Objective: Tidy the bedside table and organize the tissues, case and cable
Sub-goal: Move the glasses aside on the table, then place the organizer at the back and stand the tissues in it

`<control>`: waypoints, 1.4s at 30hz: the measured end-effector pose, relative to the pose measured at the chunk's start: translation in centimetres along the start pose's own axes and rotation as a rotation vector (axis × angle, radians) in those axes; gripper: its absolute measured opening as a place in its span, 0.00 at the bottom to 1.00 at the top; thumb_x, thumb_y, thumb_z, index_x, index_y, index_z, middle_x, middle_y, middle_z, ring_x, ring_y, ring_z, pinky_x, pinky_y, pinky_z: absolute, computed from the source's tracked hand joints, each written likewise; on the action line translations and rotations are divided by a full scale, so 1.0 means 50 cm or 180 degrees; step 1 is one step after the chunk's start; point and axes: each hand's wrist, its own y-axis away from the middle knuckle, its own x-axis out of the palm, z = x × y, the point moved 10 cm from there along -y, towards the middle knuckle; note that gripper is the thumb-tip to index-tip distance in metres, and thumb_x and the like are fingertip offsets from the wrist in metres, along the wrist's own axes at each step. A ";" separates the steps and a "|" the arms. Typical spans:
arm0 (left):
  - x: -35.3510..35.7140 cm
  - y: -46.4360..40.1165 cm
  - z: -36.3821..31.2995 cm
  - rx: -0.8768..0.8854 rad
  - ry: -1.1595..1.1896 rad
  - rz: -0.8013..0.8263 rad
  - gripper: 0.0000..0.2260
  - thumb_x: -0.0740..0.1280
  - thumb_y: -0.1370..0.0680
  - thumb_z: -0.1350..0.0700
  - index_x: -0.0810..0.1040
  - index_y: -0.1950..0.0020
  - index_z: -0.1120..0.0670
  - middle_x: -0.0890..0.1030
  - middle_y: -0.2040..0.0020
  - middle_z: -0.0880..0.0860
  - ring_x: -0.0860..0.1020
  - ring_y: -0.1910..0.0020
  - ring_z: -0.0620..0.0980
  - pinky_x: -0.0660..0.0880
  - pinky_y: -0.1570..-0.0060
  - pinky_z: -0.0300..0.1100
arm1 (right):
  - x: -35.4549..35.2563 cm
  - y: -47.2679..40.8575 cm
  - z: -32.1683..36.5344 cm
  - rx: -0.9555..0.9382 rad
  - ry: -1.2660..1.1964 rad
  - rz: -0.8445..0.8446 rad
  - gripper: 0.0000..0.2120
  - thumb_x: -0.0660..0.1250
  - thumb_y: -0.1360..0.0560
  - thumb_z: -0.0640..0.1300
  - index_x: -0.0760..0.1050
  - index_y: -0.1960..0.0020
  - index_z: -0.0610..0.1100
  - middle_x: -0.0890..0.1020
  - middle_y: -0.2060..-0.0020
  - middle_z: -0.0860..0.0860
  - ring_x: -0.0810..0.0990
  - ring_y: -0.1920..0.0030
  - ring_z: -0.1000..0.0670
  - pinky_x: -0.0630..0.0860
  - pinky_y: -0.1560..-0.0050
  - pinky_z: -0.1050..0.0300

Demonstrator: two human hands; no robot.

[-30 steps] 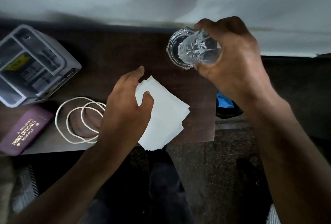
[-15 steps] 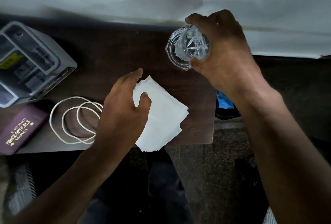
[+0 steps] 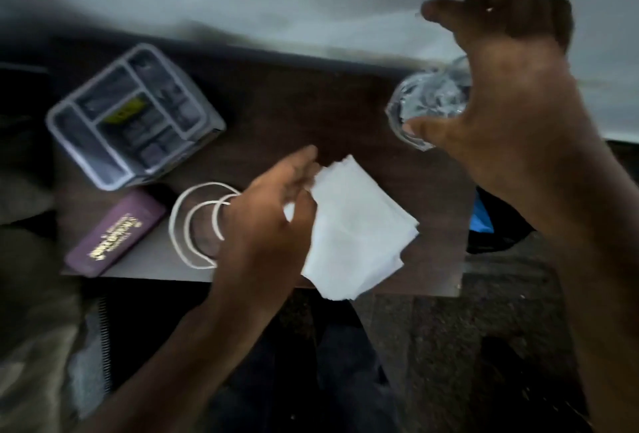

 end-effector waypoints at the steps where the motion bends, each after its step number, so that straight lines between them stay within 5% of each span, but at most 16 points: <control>1: -0.007 0.006 0.003 0.0016 0.0068 0.0009 0.22 0.61 0.25 0.56 0.79 0.32 0.46 0.84 0.39 0.44 0.81 0.40 0.38 0.76 0.34 0.47 | -0.011 0.008 0.033 -0.0100 -0.0173 -0.0132 0.38 0.80 0.32 0.50 0.69 0.26 0.49 0.68 0.29 0.42 0.66 0.29 0.42 0.69 0.33 0.58; 4: -0.055 0.028 0.017 0.0132 0.0120 -0.0127 0.21 0.61 0.24 0.58 0.79 0.33 0.47 0.83 0.38 0.43 0.79 0.38 0.36 0.76 0.35 0.45 | 0.017 0.018 0.131 -0.0303 -0.0778 -0.0183 0.30 0.76 0.28 0.54 0.73 0.29 0.47 0.74 0.32 0.45 0.74 0.35 0.48 0.71 0.38 0.63; 8: -0.157 0.049 0.054 0.0224 0.0627 -0.0622 0.19 0.61 0.21 0.60 0.79 0.32 0.48 0.84 0.38 0.43 0.80 0.37 0.39 0.77 0.35 0.47 | 0.129 0.007 0.227 -0.0130 -0.1696 0.0502 0.36 0.71 0.27 0.63 0.67 0.24 0.49 0.73 0.28 0.53 0.74 0.31 0.55 0.74 0.31 0.51; 12: -0.281 0.060 0.086 0.0360 0.0800 -0.1463 0.17 0.62 0.20 0.68 0.79 0.35 0.53 0.84 0.40 0.48 0.82 0.39 0.44 0.78 0.40 0.41 | 0.224 -0.018 0.297 0.0096 -0.2235 0.1071 0.27 0.65 0.19 0.44 0.63 0.21 0.46 0.71 0.25 0.53 0.71 0.28 0.56 0.68 0.25 0.53; 15: -0.357 0.046 0.130 0.0206 0.0856 -0.1939 0.18 0.62 0.21 0.62 0.74 0.32 0.51 0.79 0.33 0.51 0.78 0.35 0.43 0.74 0.40 0.35 | 0.276 -0.035 0.329 0.0359 -0.2430 0.1383 0.33 0.60 0.22 0.29 0.58 0.20 0.46 0.66 0.22 0.51 0.66 0.24 0.54 0.65 0.23 0.52; 17: -0.365 0.014 0.182 -0.0287 0.1258 -0.1777 0.22 0.62 0.18 0.55 0.68 0.23 0.52 0.73 0.25 0.49 0.72 0.28 0.41 0.69 0.32 0.35 | 0.294 -0.045 0.344 0.0448 -0.2422 0.1395 0.34 0.59 0.25 0.28 0.59 0.20 0.46 0.69 0.24 0.52 0.68 0.25 0.53 0.65 0.24 0.52; 19: -0.344 -0.013 0.230 -0.0836 0.1672 -0.1400 0.27 0.62 0.18 0.47 0.64 0.20 0.52 0.70 0.22 0.48 0.70 0.25 0.44 0.66 0.27 0.41 | 0.302 -0.048 0.348 0.0454 -0.2431 0.1327 0.32 0.59 0.27 0.29 0.66 0.24 0.44 0.76 0.38 0.57 0.75 0.35 0.55 0.71 0.30 0.54; 24: -0.291 -0.062 0.260 -0.0857 0.1702 -0.0629 0.30 0.59 0.22 0.37 0.69 0.23 0.48 0.72 0.24 0.44 0.68 0.25 0.39 0.61 0.24 0.47 | 0.316 -0.045 0.352 0.0502 -0.2518 0.1330 0.28 0.56 0.25 0.25 0.69 0.28 0.43 0.72 0.56 0.65 0.73 0.49 0.63 0.69 0.51 0.75; 32: -0.275 -0.087 0.205 -0.0584 0.1594 -0.0414 0.29 0.58 0.22 0.34 0.71 0.24 0.46 0.81 0.33 0.45 0.78 0.33 0.44 0.69 0.29 0.50 | 0.287 -0.032 0.303 0.0633 -0.2871 0.0853 0.31 0.58 0.31 0.25 0.76 0.39 0.54 0.84 0.45 0.56 0.82 0.42 0.57 0.79 0.44 0.64; 37: -0.200 -0.125 0.133 -0.0399 0.1261 0.0137 0.42 0.52 0.31 0.23 0.65 0.21 0.43 0.70 0.23 0.39 0.65 0.24 0.37 0.55 0.21 0.48 | 0.232 0.005 0.191 0.1040 -0.3127 0.0222 0.29 0.59 0.34 0.27 0.79 0.46 0.57 0.86 0.51 0.59 0.84 0.46 0.57 0.81 0.43 0.56; 42: -0.113 -0.144 0.092 -0.0615 0.1057 0.0538 0.52 0.47 0.39 0.18 0.61 0.20 0.43 0.65 0.20 0.43 0.61 0.21 0.44 0.52 0.20 0.52 | 0.211 0.040 0.109 0.1249 -0.3247 0.0057 0.27 0.59 0.34 0.26 0.81 0.48 0.53 0.87 0.52 0.52 0.84 0.47 0.48 0.83 0.49 0.52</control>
